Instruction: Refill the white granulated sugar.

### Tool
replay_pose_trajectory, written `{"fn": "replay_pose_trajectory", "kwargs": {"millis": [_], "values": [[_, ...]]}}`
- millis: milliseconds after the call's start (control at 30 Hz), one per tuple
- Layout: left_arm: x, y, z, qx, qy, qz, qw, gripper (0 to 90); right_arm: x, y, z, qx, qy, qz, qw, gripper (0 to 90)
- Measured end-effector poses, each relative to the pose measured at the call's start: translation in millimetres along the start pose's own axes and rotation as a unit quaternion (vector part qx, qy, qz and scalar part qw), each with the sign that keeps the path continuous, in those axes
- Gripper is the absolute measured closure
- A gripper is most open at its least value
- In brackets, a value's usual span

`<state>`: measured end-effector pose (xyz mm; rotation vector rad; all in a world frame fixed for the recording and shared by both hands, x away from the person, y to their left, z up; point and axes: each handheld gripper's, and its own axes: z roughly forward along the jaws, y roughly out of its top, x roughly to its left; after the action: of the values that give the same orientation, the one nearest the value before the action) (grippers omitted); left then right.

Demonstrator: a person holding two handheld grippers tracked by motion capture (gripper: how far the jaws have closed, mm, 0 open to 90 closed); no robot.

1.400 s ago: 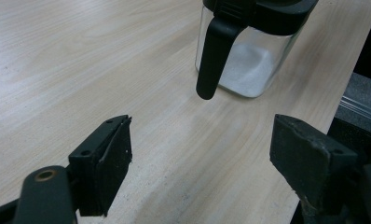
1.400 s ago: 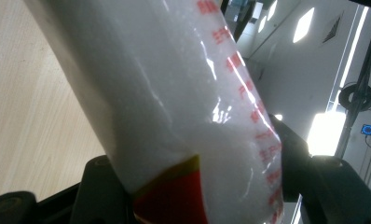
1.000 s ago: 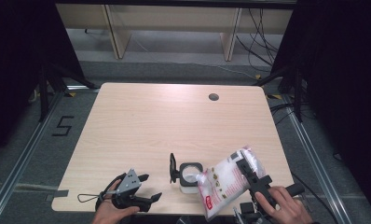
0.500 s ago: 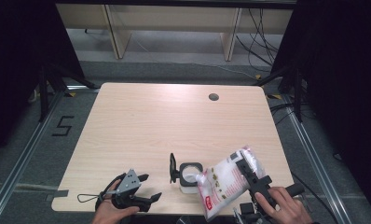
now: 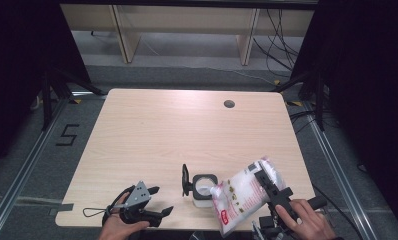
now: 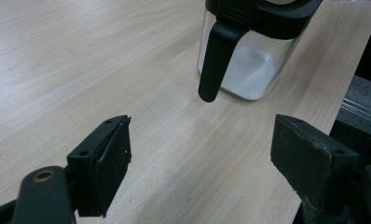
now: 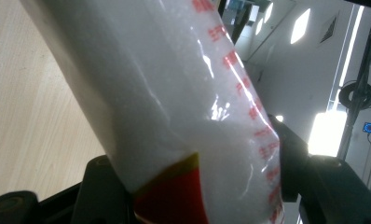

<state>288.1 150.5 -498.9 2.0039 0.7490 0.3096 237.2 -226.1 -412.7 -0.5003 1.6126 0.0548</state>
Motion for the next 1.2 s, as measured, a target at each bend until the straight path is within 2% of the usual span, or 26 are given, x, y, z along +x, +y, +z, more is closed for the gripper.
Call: {"fn": "replay_pose_trajectory", "kwargs": {"millis": [67, 133, 167, 200, 233, 300, 400, 500, 533, 667, 700, 733, 800, 867, 933, 967, 1033, 1067, 1100, 1167, 1200], "values": [[0.2, 0.1, -1.0, 0.005, 0.001, 0.005, 1.0, 19.6, -1.1, -0.3, 0.4, -0.004, -0.004, -0.009, 0.9999, 45.7], [-0.1, 0.3, -0.6, 0.003, 0.002, 0.001, 1.0, 19.6, -0.9, -0.7, 1.0, -0.008, -0.005, -0.008, 0.9999, 45.7], [-0.2, 0.4, -0.6, 0.003, 0.002, 0.002, 1.0, 19.7, 0.2, -1.5, 1.7, -0.013, -0.013, -0.006, 0.9998, 45.8], [-0.7, 0.1, -0.4, 0.002, 0.0, 0.001, 1.0, 19.7, 2.0, -2.3, 1.4, -0.004, -0.001, 0.005, 1.0, 45.9], [-0.6, 0.0, -0.4, 0.003, 0.0, 0.002, 1.0, 19.7, 0.8, -2.6, 1.9, -0.008, -0.004, -0.004, 1.0, 46.0], [-0.4, 0.1, -0.5, 0.003, 0.001, 0.002, 1.0, 19.7, 1.9, -3.0, 1.7, -0.002, 0.002, 0.003, 1.0, 46.1], [-0.5, 0.0, -0.3, 0.003, 0.0, 0.002, 1.0, 19.7, 7.0, -2.9, 2.3, 0.0, 0.0, 0.033, 0.9995, 46.4], [-0.3, 0.2, -0.5, 0.003, 0.001, 0.001, 1.0, 19.7, 6.9, -3.1, 2.4, 0.002, -0.001, 0.03, 0.9995, 46.4], [-0.3, 0.3, -0.8, 0.003, 0.001, 0.002, 1.0, 19.7, 8.5, -3.2, 1.7, 0.007, 0.003, 0.041, 0.9991, 46.5], [-0.3, 0.3, -0.6, 0.003, 0.001, 0.001, 1.0, 19.7, 8.3, -3.3, 2.4, 0.004, 0.0, 0.037, 0.9993, 46.6], [-0.3, 0.3, -0.6, 0.003, 0.001, 0.001, 1.0, 19.7, 5.8, -3.0, 2.5, 0.005, 0.007, 0.025, 0.9997, 46.6], [-1.2, 0.2, 0.2, -0.004, -0.001, -0.004, 1.0, 19.7, 6.1, -3.4, 3.3, 0.0, 0.003, 0.023, 0.9997, 46.8], [-0.3, -0.1, -0.6, 0.003, 0.0, 0.003, 1.0, 19.7, 8.4, -3.2, 3.7, 0.006, 0.008, 0.029, 0.9995, 47.1], [-0.1, 0.0, -0.5, 0.0, 0.0, 0.001, 1.0, 19.7, 7.8, -1.8, 5.5, 0.002, 0.003, 0.016, 0.9999, 47.7], [-1.2, 0.0, 0.1, -0.005, -0.001, -0.004, 1.0, 19.7, 8.4, -2.0, 5.6, 0.002, 0.006, 0.015, 0.9999, 47.9], [-0.6, -0.1, -0.3, -0.002, -0.001, 0.0, 1.0, 19.7, 11.0, -2.6, 5.3, 0.007, 0.007, 0.028, 0.9996, 48.1], [-0.2, 0.0, -1.0, 0.003, 0.0, 0.003, 1.0, 19.7, 12.3, -2.8, 5.4, 0.008, 0.008, 0.033, 0.9994, 48.4], [-1.1, -0.2, 0.5, -0.009, -0.002, -0.005, 0.9999, 19.7, 13.8, -2.8, 6.6, 0.007, 0.009, 0.03, 0.9995, 49.1], [-1.2, 0.1, 0.0, -0.005, -0.001, -0.004, 1.0, 19.7, 12.8, -2.8, 6.2, 0.009, 0.011, 0.019, 0.9997, 49.2], [-1.4, -0.4, 0.4, -0.007, -0.002, -0.004, 1.0, 19.7, 12.9, -2.7, 6.2, 0.01, 0.011, 0.017, 0.9997, 49.4], [-0.7, -0.2, -0.2, -0.002, 0.0, 0.001, 1.0, 19.7, 13.2, -3.1, 5.9, 0.011, 0.011, 0.008, 0.9998, 49.5]]}}
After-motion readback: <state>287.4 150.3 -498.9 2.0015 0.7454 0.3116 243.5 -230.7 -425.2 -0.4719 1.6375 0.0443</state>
